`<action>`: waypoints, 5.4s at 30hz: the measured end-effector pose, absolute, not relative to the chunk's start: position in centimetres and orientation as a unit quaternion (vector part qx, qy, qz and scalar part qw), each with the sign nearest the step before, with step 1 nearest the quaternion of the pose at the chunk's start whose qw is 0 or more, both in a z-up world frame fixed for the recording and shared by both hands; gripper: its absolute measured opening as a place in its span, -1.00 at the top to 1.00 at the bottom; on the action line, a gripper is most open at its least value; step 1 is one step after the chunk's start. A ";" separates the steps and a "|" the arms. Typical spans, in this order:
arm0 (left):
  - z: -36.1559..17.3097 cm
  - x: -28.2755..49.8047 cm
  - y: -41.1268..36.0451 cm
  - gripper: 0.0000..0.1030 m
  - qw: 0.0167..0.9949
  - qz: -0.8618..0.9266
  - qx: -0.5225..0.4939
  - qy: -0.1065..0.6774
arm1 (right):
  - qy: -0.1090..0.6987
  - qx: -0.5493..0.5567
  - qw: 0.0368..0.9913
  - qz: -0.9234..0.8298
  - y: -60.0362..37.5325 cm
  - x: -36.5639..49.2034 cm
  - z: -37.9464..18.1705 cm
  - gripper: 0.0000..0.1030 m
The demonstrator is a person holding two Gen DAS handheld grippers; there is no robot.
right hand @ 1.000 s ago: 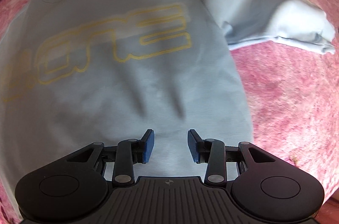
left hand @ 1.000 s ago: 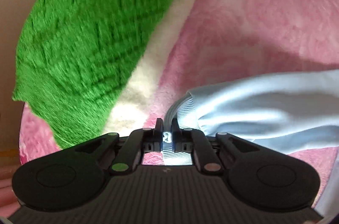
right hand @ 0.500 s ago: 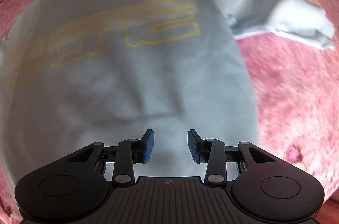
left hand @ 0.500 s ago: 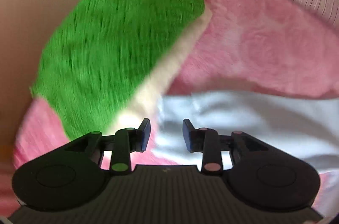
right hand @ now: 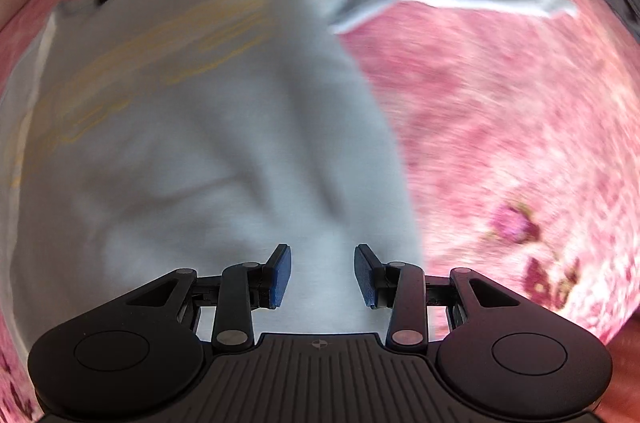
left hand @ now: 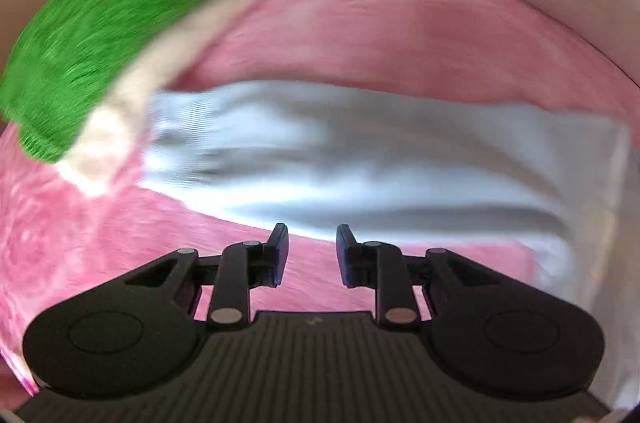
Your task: Fold clothes
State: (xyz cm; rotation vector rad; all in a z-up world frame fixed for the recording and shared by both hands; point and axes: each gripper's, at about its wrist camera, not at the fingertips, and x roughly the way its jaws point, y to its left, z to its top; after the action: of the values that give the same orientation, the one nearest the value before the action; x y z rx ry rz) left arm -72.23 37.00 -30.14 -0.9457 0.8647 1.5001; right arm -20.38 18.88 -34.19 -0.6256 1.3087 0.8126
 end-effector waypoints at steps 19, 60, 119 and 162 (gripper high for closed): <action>-29.9 -44.3 32.4 0.60 0.648 0.525 -0.449 0.321 | 0.588 0.118 0.742 0.298 11.5 14.8 -36.0 0.24; -32.1 -48.8 24.9 0.60 0.637 0.515 -0.347 0.457 | 0.423 -0.203 0.767 0.439 10.5 -0.8 -29.7 0.11; -9.1 -49.3 -2.7 0.30 0.686 0.547 -0.289 0.382 | 0.410 -0.317 0.663 0.541 -6.4 -26.5 -11.7 0.08; -5.6 -48.8 -17.4 0.13 0.704 0.550 -0.239 0.381 | 0.426 -0.307 0.637 0.564 -19.7 -31.5 -6.5 0.08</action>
State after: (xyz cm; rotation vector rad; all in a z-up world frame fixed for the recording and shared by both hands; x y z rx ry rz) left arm -48.85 -17.36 -5.60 -0.5321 0.8468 1.2222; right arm -31.55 -19.74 -6.48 -0.7004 0.9725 1.2889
